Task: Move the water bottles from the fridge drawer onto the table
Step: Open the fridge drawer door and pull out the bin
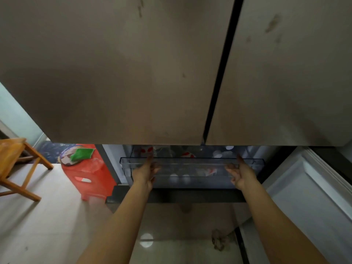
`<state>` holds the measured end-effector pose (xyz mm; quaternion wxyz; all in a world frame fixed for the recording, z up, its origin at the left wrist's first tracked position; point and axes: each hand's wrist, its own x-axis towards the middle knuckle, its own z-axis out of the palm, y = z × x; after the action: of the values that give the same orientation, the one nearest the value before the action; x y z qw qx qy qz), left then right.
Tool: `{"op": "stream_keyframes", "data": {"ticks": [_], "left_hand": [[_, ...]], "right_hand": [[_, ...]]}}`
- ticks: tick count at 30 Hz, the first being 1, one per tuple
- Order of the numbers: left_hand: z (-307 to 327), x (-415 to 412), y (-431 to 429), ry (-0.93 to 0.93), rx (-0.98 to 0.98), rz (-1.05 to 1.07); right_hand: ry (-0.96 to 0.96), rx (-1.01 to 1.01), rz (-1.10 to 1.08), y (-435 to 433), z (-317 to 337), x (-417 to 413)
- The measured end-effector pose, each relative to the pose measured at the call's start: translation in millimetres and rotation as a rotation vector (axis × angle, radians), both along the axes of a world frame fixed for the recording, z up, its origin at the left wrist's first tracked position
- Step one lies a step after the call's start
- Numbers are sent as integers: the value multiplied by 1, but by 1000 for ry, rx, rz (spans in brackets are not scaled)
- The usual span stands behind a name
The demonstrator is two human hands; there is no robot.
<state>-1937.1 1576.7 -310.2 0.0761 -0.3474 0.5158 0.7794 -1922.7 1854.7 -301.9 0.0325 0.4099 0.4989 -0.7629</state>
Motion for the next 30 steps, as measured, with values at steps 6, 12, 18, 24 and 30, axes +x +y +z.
{"op": "stream_keyframes", "data": {"ticks": [6, 12, 18, 24, 30], "left_hand": [[5, 1, -2, 8, 14, -57], [12, 14, -8, 14, 18, -123], [3, 62, -11, 78, 39, -91], [2, 115, -17, 114, 79, -96], [2, 156, -22, 105, 144, -48]], "right_hand": [[8, -17, 27, -1, 7, 5], [71, -13, -18, -13, 15, 21], [86, -16, -39, -15, 7, 66], [83, 25, -56, -24, 5, 118], [44, 35, -65, -31, 5, 160]]}}
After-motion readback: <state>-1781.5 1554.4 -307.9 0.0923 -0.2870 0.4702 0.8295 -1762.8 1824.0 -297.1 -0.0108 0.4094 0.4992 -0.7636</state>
